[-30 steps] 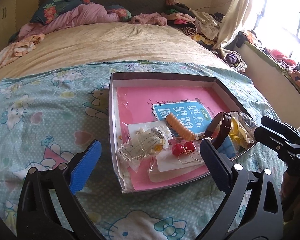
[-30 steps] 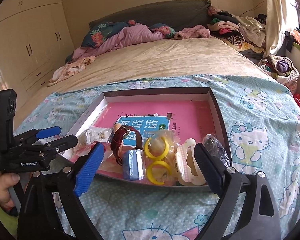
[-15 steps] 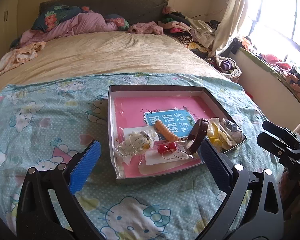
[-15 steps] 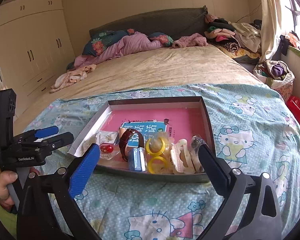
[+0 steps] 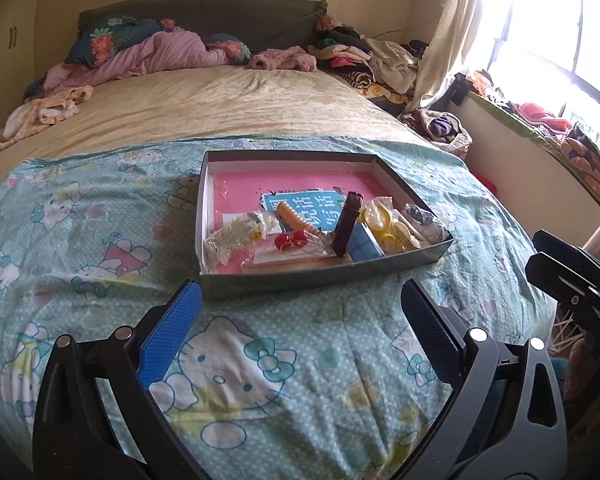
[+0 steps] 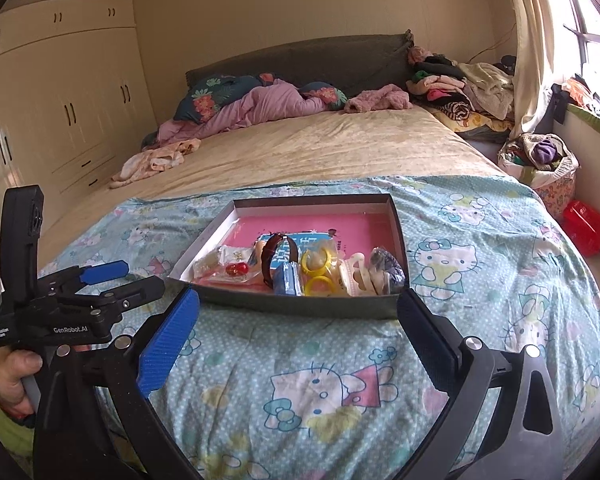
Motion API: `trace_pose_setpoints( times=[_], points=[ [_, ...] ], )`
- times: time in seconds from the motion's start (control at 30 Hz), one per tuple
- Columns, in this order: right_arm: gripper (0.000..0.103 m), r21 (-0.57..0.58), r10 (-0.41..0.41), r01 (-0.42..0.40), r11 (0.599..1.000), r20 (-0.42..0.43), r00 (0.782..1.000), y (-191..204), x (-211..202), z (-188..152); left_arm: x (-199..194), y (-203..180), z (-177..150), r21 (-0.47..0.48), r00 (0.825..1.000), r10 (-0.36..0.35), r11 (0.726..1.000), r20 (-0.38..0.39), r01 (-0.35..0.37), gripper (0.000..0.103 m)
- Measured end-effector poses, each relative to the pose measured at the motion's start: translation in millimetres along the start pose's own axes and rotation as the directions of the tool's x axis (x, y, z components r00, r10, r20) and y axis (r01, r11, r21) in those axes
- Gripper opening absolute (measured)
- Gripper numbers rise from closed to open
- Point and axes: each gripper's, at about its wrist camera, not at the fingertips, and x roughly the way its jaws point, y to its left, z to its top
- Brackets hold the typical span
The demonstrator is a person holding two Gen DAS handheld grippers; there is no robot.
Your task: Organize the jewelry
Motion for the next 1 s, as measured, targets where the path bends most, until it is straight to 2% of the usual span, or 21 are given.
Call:
trace_pose_setpoints(
  times=[0.43, 1.0],
  points=[
    [0.099, 0.005, -0.056, 0.057, 0.998, -0.054, 0.997, -1, -11, -40, -8, -8, -32, -0.008, 1.0, 0.012, 1.0, -0.012, -0.012, 0.093],
    [0.099, -0.008, -0.067, 0.066, 0.998, -0.046, 0.997, 1, -18, -40, -12, -15, -38, 0.002, 1.0, 0.028, 1.0, -0.014, -0.028, 0.093]
  ],
)
